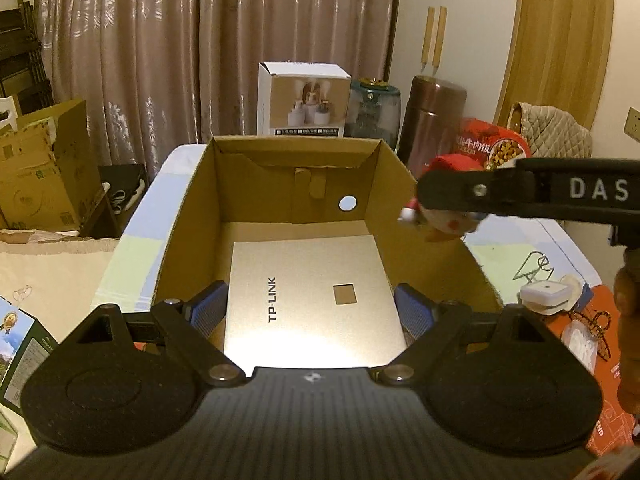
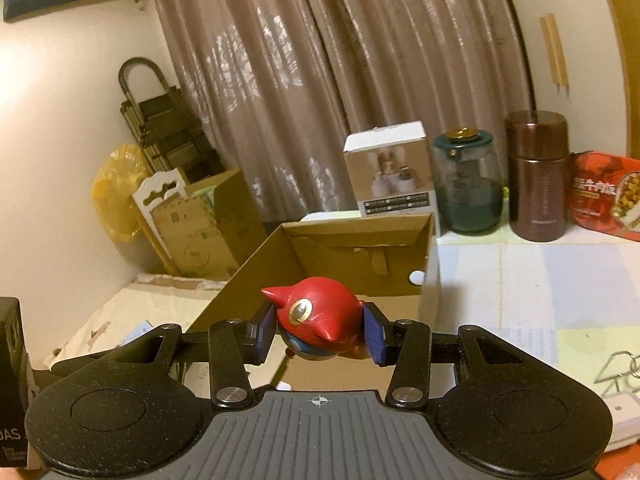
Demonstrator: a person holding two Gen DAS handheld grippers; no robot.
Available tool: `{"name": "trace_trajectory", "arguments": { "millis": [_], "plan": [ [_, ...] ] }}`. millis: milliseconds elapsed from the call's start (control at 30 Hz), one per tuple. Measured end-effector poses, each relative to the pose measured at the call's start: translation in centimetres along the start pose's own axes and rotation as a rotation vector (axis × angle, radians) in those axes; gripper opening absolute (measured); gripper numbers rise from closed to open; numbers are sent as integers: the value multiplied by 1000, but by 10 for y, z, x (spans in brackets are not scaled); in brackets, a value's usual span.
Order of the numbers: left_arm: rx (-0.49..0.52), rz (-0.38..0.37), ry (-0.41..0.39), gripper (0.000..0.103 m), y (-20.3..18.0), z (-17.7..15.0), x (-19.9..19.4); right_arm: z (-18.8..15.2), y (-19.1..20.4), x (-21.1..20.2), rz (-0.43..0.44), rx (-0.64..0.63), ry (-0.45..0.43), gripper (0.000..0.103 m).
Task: Organize rigid objects
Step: 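Carry the router and the figurine over the cardboard box, then lower the router and figurine into the box and open both tools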
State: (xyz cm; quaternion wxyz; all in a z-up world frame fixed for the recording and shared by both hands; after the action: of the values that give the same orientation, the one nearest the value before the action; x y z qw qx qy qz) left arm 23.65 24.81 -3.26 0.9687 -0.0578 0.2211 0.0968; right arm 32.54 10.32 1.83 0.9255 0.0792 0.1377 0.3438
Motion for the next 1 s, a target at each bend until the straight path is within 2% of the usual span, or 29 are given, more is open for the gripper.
{"name": "trace_trajectory", "arguments": {
  "millis": [400, 700, 1000],
  "plan": [
    [36, -21, 49, 87, -7, -11, 9, -6, -2, 11, -17, -21, 23, 43],
    [18, -28, 69, 87, -5, -12, 14, -6, -3, 10, -17, -16, 26, 43],
    [-4, -2, 32, 87, 0, -7, 9, -6, -3, 10, -17, -14, 28, 43]
  ]
}}
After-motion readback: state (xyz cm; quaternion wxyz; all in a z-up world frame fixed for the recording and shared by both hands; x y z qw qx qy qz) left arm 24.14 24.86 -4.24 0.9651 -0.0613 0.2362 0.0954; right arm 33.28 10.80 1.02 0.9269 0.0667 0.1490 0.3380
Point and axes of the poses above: each gripper's, at about its wrist camera, not at the fingertips, and x roughly the way its jaws point, y to its left, z to its top, the point moved 3 cm from there along x, roughly the way its jaws point, and after that the axes turned 11 degrees about -y, right-handed, at the moved point
